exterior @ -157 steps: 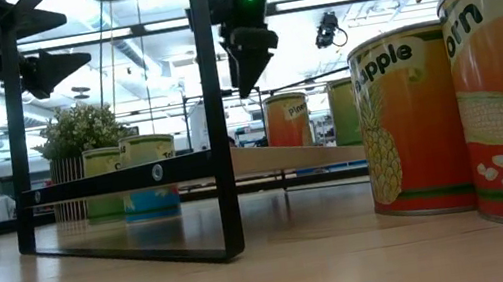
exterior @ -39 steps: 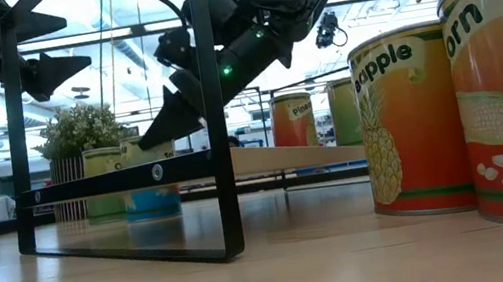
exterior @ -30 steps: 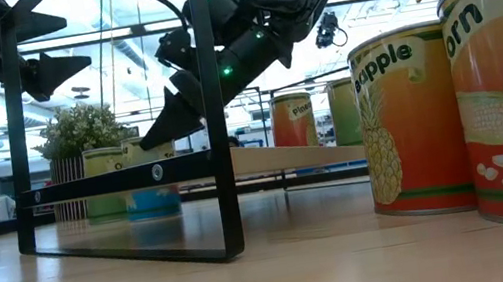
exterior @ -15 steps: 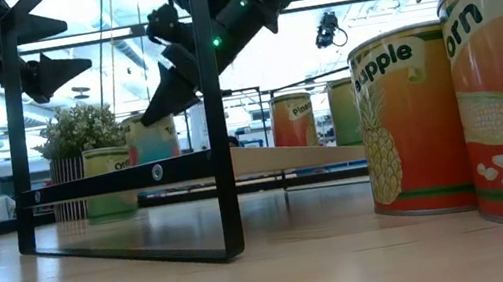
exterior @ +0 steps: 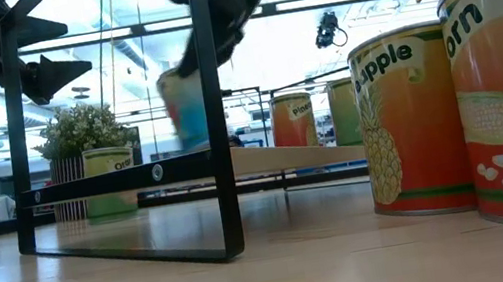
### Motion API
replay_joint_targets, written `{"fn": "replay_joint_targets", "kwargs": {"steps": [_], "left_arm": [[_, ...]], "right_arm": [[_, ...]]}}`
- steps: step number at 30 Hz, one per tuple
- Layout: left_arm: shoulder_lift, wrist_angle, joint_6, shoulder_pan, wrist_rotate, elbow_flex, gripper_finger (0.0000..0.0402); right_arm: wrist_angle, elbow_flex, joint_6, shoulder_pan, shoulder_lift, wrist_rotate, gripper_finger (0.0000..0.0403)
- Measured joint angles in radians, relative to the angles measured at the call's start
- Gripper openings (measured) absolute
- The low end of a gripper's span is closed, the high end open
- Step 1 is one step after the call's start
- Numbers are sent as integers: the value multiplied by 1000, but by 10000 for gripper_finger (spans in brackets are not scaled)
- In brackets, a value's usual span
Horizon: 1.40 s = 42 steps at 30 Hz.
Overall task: Pick and place cans onto a shelf
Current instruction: Put the canned tomatoes on the shelf
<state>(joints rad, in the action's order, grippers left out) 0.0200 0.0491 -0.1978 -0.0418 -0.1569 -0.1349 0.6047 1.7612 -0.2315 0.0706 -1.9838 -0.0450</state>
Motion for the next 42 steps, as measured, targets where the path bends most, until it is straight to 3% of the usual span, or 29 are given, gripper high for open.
{"fn": "replay_joint_targets", "kwargs": {"steps": [7, 15, 21, 33, 42], "left_arm": [[0, -4, 0, 0, 0, 0, 392], [0, -8, -1, 0, 0, 0, 392], [0, -12, 0, 0, 0, 0, 392], [0, -17, 0, 0, -7, 0, 392], [15, -25, -1, 0, -7, -1, 392]], "right_arm": [[17, -162, 79, -39, 116, 115, 331], [-274, -474, 166, -93, 295, 319, 331], [-439, -628, 289, -122, 344, 436, 332], [-492, -647, 522, -220, 288, 762, 332], [-470, -647, 580, -203, 280, 709, 334]]}}
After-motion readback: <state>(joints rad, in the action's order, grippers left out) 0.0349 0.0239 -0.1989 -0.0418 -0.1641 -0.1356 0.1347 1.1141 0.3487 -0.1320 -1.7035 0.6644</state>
